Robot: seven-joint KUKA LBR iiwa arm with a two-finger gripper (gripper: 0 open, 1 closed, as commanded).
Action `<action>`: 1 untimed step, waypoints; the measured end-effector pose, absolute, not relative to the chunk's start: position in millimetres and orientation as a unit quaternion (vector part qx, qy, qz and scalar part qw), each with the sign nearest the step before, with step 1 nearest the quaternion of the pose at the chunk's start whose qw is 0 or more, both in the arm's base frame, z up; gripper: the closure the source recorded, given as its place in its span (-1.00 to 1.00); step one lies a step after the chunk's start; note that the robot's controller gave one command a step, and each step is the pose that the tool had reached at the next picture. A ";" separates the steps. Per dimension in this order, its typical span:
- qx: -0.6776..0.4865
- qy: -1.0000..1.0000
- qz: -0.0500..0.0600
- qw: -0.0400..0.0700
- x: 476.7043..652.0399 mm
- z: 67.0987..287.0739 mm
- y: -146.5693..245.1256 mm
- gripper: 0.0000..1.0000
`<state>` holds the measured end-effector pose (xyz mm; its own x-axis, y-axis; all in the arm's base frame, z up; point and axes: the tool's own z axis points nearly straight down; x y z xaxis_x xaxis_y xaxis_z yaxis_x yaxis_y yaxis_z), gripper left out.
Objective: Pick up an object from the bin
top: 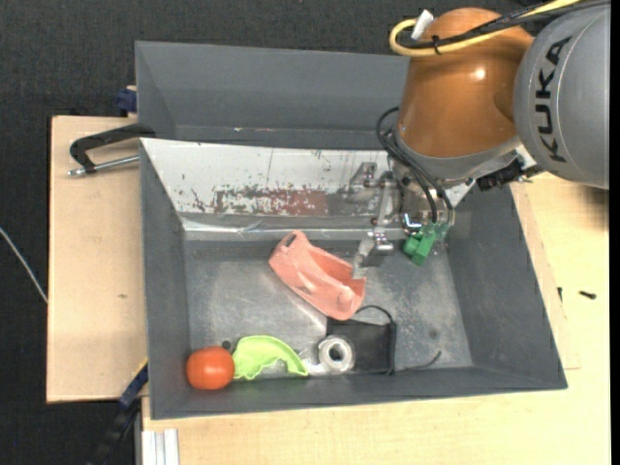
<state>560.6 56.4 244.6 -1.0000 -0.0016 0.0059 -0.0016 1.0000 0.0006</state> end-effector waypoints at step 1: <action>0.000 -1.000 -0.001 -0.002 562.0 249.4 56.1 -1.00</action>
Offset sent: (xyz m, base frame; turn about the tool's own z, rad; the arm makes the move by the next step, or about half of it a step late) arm -0.0473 0.0297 -0.1493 -0.3653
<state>562.0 56.1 249.4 -1.0000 0.0000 -0.0032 0.0000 1.0000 0.0015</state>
